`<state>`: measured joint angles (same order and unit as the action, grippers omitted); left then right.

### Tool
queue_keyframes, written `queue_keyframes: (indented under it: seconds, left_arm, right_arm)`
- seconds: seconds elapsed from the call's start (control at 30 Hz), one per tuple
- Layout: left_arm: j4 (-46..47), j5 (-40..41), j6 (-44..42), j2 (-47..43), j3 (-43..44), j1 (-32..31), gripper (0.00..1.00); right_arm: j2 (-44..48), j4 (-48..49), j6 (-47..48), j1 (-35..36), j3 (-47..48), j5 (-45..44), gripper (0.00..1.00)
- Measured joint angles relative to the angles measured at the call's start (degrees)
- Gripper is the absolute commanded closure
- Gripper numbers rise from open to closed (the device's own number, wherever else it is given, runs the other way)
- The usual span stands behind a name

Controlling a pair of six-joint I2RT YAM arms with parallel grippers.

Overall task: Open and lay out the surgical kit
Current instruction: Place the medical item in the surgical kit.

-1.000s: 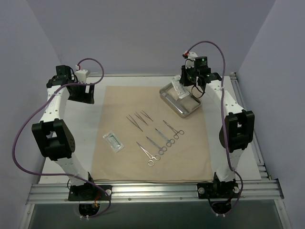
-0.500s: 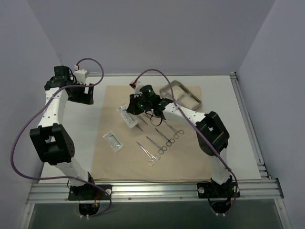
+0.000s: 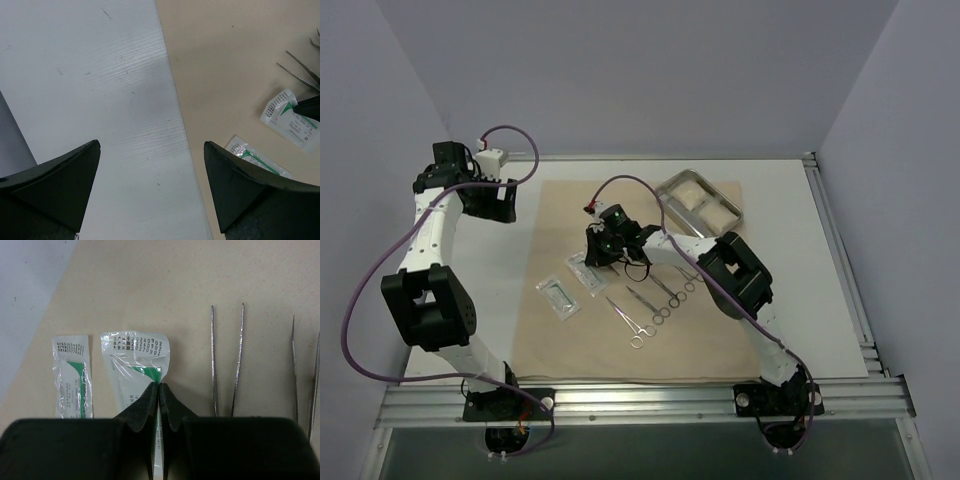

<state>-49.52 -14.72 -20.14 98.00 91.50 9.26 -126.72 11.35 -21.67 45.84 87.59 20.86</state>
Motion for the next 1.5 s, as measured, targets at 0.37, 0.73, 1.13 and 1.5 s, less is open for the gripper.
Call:
queue_keyframes:
  seconds: [0.37,0.73,1.13,1.5]
  left_arm:
    - [0.0,0.6,-0.1,-0.1,-0.2,0.0,0.06]
    - [0.0,0.9,-0.3,-0.1,-0.2,0.0,0.06]
    - [0.2,1.0,-0.3,-0.3,-0.8,0.0,0.06]
    - [0.4,1.1,-0.5,-0.6,-1.1,0.0,0.06]
  right_arm:
    - [-1.2,-1.1,0.1,0.0,2.9,-1.1,1.0]
    - [-1.8,-4.5,0.0,1.5,4.3,-1.1,1.0]
    - [-3.8,-4.9,-3.3,1.9,5.7,-0.6,1.0]
    - [-4.1,-5.1,-3.9,1.8,6.1,-1.2,0.97]
